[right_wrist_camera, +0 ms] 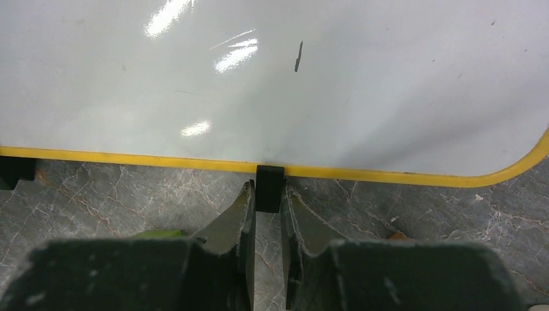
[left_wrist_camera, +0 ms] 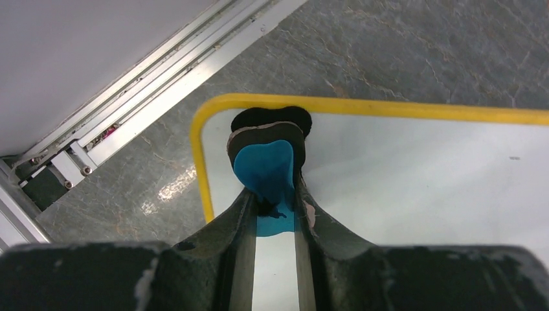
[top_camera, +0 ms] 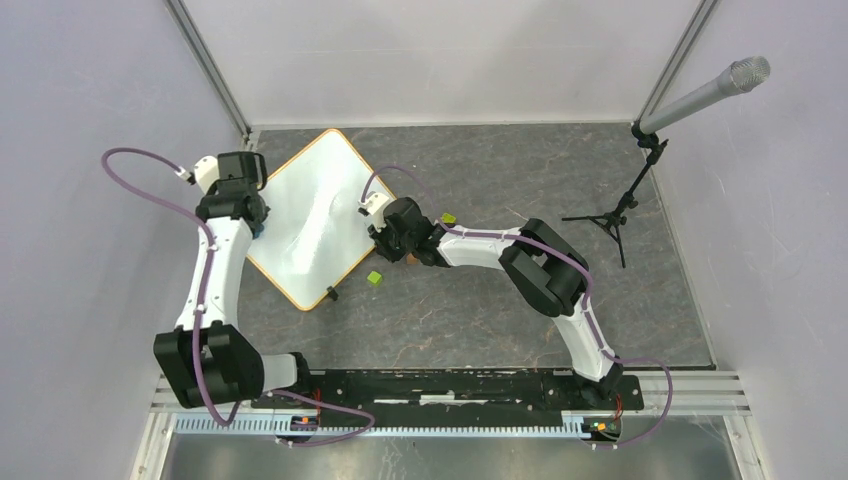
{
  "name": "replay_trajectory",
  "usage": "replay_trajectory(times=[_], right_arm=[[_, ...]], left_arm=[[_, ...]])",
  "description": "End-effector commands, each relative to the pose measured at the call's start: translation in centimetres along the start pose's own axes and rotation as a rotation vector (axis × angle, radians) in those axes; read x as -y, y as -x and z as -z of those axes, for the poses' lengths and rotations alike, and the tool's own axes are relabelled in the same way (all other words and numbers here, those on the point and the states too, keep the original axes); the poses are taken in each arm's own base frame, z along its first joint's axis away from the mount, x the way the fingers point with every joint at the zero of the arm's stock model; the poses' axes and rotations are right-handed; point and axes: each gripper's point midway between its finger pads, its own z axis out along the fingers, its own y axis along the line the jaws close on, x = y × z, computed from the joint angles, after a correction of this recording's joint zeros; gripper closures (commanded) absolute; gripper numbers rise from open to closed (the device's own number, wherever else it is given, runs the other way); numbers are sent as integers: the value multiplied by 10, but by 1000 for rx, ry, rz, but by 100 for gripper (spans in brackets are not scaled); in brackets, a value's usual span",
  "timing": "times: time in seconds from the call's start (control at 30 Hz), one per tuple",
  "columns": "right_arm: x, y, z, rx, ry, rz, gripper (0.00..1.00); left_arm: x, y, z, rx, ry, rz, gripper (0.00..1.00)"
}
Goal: Erase the whiteboard
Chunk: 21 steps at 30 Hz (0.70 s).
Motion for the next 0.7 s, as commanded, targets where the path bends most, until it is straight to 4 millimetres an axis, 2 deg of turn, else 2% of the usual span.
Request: replay_trajectory(times=[0.0, 0.13, 0.4, 0.6, 0.67], right_arm=[[4, -30, -6, -95, 3, 7, 100], [4, -30, -6, -94, 6, 7, 100], [4, -30, -6, -95, 8, 4, 100], [4, -29, -6, -94, 9, 2, 100], [4, -30, -6, -95, 8, 1, 100]], left_arm=[[-29, 38, 1, 89, 67, 117, 74], [-32, 37, 1, 86, 64, 138, 74], [-7, -4, -5, 0, -6, 75, 76], [8, 2, -2, -3, -83, 62, 75], [7, 8, 0, 5, -71, 63, 75]])
